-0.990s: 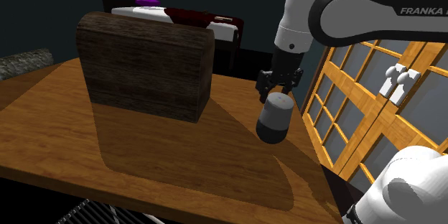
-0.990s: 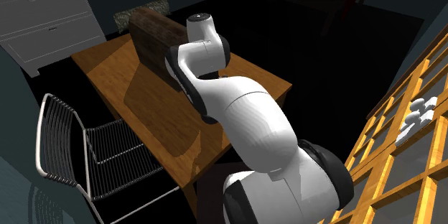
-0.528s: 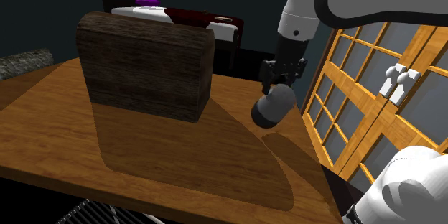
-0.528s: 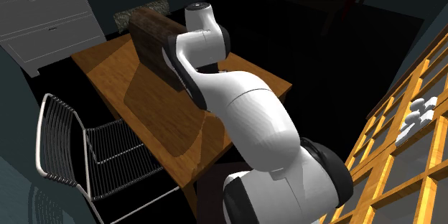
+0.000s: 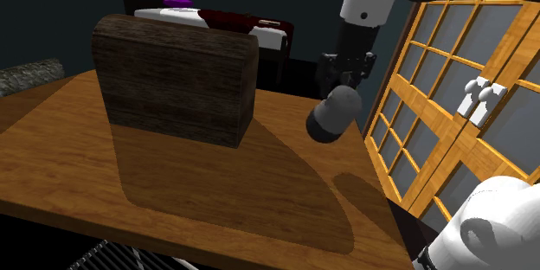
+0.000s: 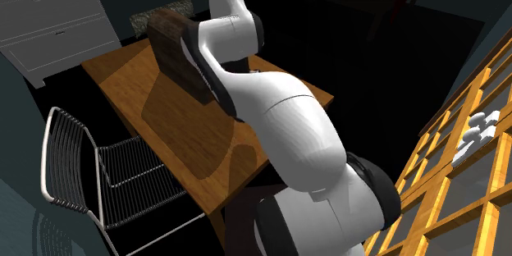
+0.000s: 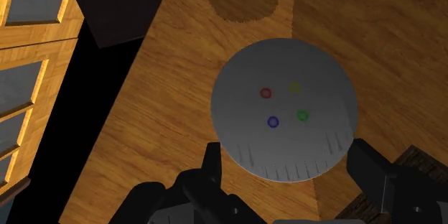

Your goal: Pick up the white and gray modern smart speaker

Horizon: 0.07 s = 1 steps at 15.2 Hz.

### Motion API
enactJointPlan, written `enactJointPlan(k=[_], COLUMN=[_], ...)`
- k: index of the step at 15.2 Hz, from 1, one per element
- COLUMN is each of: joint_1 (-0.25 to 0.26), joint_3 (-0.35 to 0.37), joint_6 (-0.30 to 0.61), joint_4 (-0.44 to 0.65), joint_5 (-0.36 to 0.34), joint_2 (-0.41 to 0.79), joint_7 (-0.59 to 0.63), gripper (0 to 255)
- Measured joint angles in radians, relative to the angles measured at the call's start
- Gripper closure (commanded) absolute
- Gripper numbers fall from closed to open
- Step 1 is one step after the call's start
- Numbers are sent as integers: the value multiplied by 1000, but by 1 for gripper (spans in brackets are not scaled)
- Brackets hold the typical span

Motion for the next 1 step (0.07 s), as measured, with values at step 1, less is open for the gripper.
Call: enactJointPlan(k=[1], joint_1=[0], joint_3=[-1], joint_6=[-8], joint_4=[9], joint_5=[-1], joint_2=[1], joint_7=[0], gripper=[255])
